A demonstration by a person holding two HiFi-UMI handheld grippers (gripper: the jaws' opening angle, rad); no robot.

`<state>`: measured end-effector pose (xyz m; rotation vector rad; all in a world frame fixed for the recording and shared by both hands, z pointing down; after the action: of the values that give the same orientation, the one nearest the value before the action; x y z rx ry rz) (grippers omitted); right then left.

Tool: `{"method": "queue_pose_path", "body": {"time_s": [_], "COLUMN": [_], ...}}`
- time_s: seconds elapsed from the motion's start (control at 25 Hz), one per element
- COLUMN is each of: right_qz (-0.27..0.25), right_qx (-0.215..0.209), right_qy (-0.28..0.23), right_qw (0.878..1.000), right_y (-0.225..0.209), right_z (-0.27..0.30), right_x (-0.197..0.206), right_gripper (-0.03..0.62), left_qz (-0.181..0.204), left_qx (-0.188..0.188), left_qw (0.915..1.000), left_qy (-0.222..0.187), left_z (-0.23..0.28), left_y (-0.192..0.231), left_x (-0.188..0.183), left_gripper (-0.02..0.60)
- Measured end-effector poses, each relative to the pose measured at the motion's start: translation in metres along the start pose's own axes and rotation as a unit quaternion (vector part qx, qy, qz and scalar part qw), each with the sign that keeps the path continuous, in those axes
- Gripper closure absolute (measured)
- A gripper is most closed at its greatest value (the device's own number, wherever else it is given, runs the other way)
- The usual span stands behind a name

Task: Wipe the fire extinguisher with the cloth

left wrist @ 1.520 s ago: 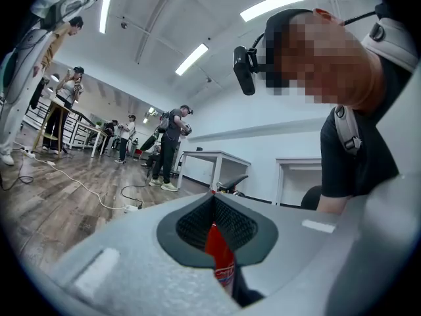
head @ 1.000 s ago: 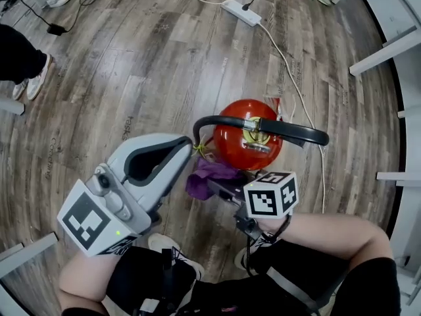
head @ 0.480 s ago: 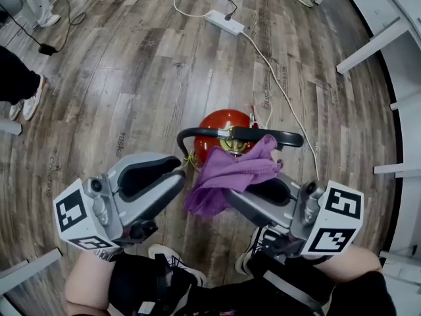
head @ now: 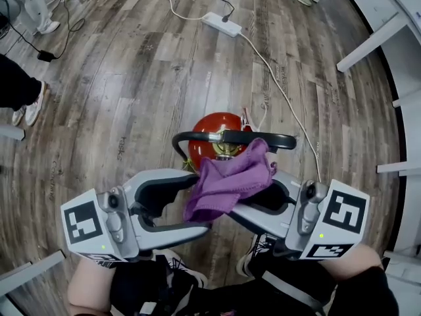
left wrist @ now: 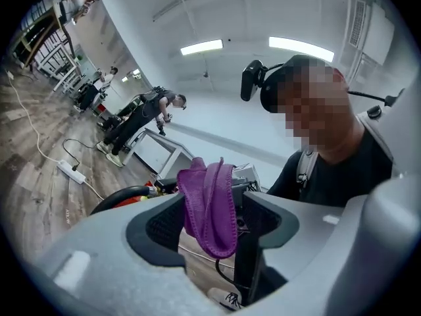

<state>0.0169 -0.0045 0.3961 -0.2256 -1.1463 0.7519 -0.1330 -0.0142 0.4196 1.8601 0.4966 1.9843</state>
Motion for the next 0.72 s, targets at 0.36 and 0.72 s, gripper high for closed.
{"method": "queue_pose_path", "body": {"time_s": [0.36, 0.72], "right_qz": [-0.033, -0.032], "right_qx": [-0.021, -0.047], "right_qy": [0.024, 0.016], "right_qw": [0.999, 0.998], "right_y": [0.010, 0.008], "right_z": [0.007, 0.005], "right_x": [0.002, -0.002], "right_gripper": [0.516, 0.502], "left_qz": [-0.040, -0.089], "left_qx": [0.031, 0.072], "left_qw": [0.9985, 0.9932], "left_qy": [0.022, -0.022], "left_z": [0.016, 0.004], "left_y": [0.006, 0.014], "left_x": [0.011, 0.006], "left_gripper": [0.324, 0.528]}}
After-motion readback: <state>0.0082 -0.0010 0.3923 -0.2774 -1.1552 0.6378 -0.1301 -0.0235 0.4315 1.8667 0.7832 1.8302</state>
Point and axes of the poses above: the fingertips, and each gripper's own axes: z forward along the fingers, y to its left, x out of its underside, the point moved 7 cm from there along -z, backward along the fingers, and after that the axes turned 13 degrees about y, right-handed, at the moved point
